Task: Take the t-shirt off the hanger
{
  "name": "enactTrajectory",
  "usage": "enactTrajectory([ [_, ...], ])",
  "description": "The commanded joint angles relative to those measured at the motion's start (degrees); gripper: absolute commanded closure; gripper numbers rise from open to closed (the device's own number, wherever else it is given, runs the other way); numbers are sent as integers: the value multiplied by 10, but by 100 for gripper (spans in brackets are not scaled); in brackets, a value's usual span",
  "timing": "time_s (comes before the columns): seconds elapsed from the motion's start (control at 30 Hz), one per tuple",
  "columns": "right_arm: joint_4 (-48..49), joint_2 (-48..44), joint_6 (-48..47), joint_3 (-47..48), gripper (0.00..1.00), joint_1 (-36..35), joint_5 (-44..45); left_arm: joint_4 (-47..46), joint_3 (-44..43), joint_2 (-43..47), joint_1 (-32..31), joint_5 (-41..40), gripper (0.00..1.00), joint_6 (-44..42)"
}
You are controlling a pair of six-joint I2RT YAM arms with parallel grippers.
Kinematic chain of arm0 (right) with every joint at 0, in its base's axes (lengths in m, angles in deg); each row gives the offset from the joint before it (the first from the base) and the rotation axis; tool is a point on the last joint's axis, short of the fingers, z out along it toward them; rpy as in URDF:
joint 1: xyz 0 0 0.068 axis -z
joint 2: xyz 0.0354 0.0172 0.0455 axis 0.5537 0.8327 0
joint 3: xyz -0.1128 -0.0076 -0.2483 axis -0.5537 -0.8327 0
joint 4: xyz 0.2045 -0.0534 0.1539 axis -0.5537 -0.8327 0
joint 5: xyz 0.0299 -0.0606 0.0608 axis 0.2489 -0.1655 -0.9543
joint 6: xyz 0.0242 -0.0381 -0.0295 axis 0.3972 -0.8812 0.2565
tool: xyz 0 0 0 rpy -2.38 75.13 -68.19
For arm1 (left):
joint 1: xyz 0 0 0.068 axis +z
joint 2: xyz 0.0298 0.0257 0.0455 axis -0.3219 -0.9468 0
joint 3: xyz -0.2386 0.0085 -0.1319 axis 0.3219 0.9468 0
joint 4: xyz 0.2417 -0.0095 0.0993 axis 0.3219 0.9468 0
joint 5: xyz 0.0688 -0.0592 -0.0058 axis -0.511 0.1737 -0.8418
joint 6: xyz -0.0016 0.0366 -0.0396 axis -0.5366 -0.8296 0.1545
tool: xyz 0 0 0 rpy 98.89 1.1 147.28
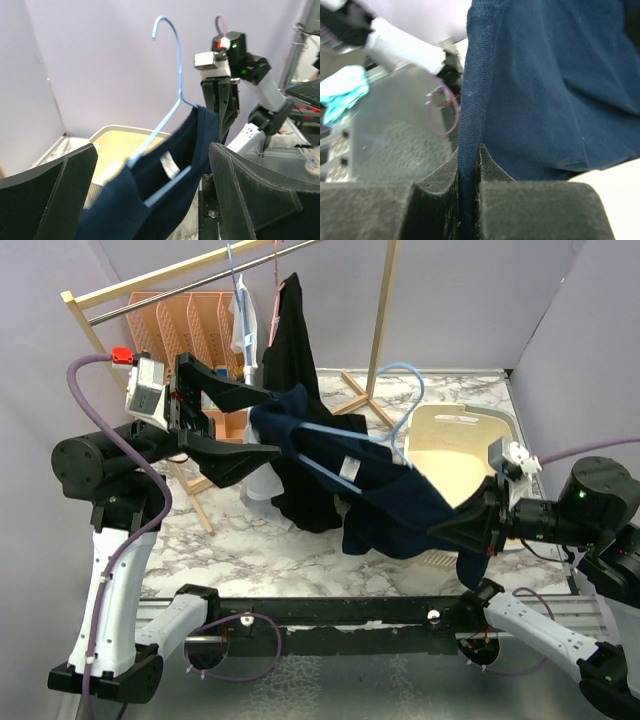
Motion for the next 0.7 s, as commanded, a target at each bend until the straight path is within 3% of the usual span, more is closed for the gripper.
enactTrajectory([
  [0.0, 77, -36, -6, -38, 99, -1, -202, -74, -51, -19, -31, 60, 2, 61],
  [0.13, 116, -14, -8, -57, 99, -1, -235, -75, -68, -48, -62, 76, 1, 76],
  [0.3, 135, 73, -31, -44, 99, -1, -195, -55, -85, -76, -95, 97, 1, 81],
  [0.67, 186, 194, -58, 14, 99, -1, -160, 178, -91, -104, -117, 68, 6, -97],
])
